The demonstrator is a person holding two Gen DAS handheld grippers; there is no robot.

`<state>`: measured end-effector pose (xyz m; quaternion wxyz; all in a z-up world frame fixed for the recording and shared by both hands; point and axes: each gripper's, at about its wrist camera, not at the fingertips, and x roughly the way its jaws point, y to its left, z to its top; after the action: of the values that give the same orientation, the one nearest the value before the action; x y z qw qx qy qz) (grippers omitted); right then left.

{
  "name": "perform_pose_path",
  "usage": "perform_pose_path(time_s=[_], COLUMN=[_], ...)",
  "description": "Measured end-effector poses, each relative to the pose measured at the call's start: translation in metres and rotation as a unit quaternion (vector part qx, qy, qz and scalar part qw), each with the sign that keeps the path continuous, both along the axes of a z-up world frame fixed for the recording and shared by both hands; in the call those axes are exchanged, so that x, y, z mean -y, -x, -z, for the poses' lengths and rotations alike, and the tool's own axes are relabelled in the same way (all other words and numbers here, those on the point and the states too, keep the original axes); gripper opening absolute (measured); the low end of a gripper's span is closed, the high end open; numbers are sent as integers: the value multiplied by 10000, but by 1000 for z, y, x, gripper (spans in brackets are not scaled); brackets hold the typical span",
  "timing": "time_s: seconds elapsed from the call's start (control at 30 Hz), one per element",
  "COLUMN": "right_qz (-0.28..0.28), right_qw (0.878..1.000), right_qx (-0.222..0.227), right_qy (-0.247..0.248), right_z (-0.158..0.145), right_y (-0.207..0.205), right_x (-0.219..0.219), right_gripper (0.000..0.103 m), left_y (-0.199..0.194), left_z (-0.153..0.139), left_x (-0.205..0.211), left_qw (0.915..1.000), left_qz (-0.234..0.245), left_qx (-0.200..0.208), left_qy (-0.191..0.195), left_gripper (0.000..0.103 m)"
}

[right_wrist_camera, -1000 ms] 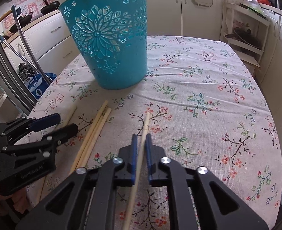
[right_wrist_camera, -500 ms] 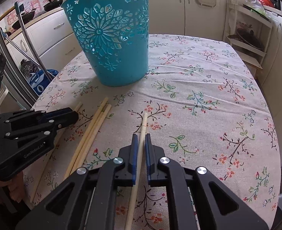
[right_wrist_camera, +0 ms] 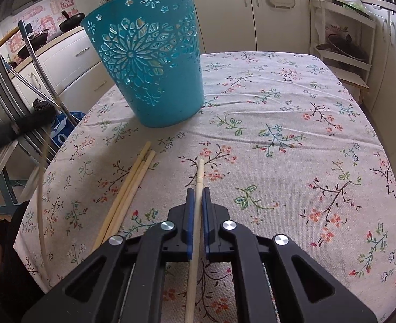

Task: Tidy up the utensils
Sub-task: 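Drop the left tool's chopstick into the teal basket while the right tool holds its own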

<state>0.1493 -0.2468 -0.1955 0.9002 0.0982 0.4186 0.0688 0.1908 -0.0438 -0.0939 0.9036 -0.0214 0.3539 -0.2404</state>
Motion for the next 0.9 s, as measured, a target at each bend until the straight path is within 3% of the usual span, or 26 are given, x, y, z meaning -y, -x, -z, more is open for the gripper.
perform_pose_path(time_s=[0.2, 0.4, 0.67, 0.9], right_qz=[-2, 0, 5, 6], right_qw=[10000, 10000, 10000, 9999], right_qx=[24, 33, 35, 33], right_qy=[-37, -78, -93, -114], right_z=[0, 2, 1, 2], right_y=[0, 2, 3, 3], right_x=[1, 2, 2, 3], right_gripper=[6, 6, 6, 6], left_y=[-6, -20, -25, -50], left_z=[-70, -114, -170, -189], left_x=[3, 9, 11, 23], left_qw=[9959, 9911, 9800, 9610], left_qz=[5, 51, -96, -689], left_qx=[721, 1051, 1779, 2555], left_qy=[554, 820, 890, 799], left_gripper=[5, 5, 5, 5])
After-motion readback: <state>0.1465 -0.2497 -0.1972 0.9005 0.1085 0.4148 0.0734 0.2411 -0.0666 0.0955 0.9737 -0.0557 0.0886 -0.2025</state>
